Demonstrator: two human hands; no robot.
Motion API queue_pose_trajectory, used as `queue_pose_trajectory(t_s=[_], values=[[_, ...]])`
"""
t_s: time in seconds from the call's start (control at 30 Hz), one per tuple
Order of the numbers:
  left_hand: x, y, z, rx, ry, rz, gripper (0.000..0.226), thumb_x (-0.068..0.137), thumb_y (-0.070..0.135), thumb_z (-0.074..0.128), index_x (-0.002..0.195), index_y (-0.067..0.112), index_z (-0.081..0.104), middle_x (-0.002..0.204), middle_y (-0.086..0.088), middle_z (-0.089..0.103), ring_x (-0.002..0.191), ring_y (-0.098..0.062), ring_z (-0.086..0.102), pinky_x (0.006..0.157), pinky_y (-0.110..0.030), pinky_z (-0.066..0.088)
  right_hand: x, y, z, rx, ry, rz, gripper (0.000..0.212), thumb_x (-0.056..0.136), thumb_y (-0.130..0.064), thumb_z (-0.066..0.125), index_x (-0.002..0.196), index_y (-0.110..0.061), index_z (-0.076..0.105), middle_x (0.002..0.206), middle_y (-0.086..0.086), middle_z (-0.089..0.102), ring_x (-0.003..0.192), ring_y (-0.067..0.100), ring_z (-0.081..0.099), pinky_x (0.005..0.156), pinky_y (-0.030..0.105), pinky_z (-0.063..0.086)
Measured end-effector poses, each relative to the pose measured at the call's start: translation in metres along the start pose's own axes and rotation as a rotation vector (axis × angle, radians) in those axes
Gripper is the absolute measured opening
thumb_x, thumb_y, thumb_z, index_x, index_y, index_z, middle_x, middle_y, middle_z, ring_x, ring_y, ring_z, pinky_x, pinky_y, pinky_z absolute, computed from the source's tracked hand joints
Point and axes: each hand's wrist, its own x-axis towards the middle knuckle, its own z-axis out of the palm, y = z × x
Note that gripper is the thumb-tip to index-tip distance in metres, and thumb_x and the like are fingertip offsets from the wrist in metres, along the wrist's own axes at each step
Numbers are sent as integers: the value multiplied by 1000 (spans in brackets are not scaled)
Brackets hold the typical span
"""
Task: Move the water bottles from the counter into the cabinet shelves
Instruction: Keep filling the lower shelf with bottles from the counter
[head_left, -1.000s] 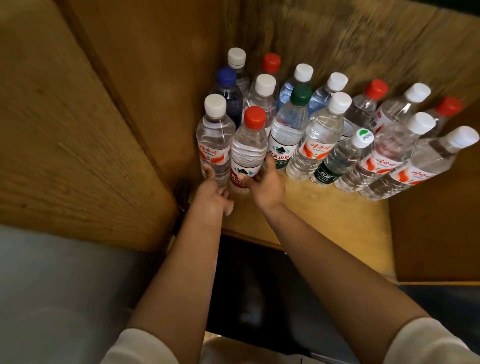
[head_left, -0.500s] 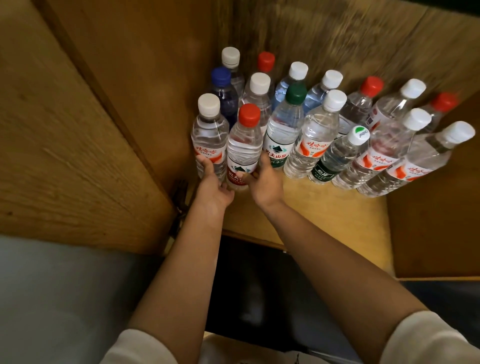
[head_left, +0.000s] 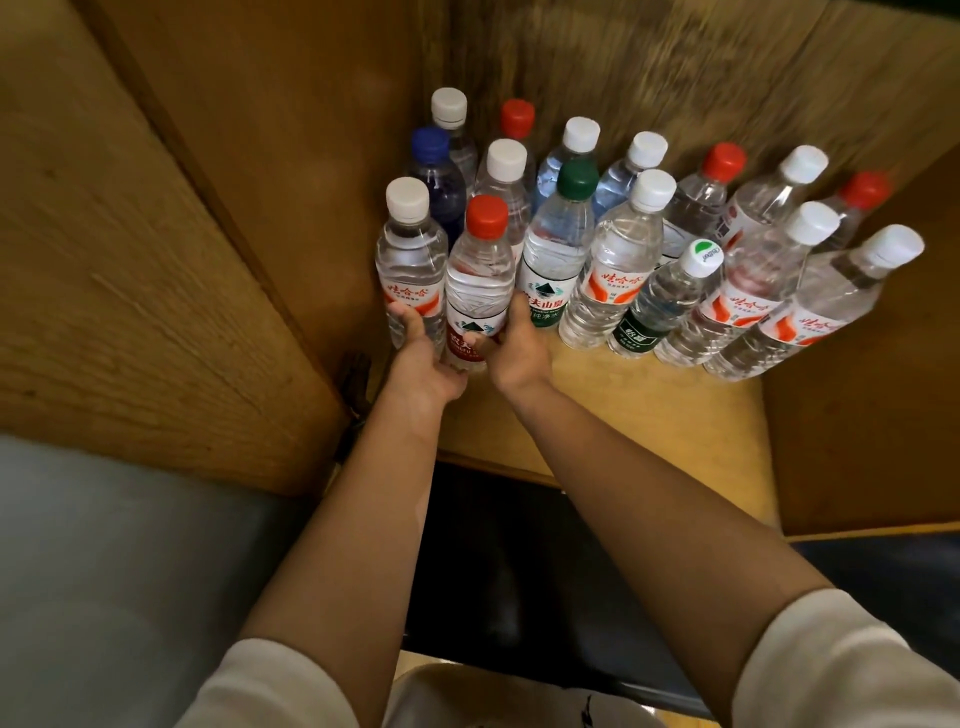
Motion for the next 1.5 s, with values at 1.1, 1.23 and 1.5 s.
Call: queue_pose_trajectory(t_s=[1.1, 1.23, 1.5], values=[[-127, -290, 46, 1352, -484, 223, 20, 94, 4, 45, 89, 14, 62, 66, 0, 59, 43, 2, 49, 44, -11, 38, -203, 197, -335, 210, -37, 164, 11, 88, -4, 57, 90, -13, 63, 70, 3, 61, 64, 11, 59, 61, 18, 50], [-138, -352, 75, 1399, -578, 184, 20, 94, 4, 46, 91, 17, 61, 70, 2, 62, 49, 3, 53, 49, -11, 41, -216, 241, -389, 235, 103, 191, 10, 86, -1, 59, 91, -8, 64, 70, 7, 62, 61, 13, 57, 61, 16, 48], [-138, -456, 140, 1472, -697, 163, 21, 92, 4, 47, 94, 20, 61, 77, 3, 64, 65, -6, 56, 54, -10, 43, -235, 310, -478, 263, 358, 261, 14, 86, 0, 59, 92, -11, 64, 78, 8, 63, 68, 15, 58, 64, 16, 46]])
